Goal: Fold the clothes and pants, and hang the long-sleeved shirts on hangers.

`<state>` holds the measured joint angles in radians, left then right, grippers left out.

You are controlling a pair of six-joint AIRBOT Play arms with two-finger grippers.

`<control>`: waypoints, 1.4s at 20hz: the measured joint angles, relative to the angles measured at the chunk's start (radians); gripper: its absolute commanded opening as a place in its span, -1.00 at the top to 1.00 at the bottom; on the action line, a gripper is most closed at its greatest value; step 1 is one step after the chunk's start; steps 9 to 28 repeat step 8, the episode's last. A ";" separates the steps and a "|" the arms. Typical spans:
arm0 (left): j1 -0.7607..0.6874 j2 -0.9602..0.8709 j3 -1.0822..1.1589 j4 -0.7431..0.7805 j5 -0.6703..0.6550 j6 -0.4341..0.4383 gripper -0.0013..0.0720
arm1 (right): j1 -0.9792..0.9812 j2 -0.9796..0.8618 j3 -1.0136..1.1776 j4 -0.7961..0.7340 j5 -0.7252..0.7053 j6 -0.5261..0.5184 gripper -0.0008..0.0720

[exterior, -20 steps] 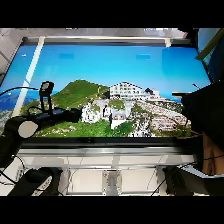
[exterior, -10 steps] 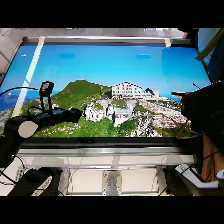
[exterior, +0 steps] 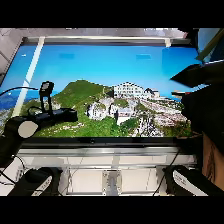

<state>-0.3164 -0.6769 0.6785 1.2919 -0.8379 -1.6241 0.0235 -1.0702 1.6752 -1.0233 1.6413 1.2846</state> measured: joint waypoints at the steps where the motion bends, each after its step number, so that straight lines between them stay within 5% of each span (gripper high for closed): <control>1: 0.000 0.000 0.000 0.000 0.000 0.000 0.90 | 0.052 -0.006 0.000 -0.038 0.002 -0.004 0.91; 8: 0.000 0.000 0.000 -0.003 -0.004 0.000 0.90 | 0.186 -0.020 0.003 -0.134 0.006 -0.013 0.91; 28: 0.000 0.000 0.000 -0.003 -0.004 0.000 0.90 | 0.186 -0.020 0.003 -0.134 0.006 -0.013 0.91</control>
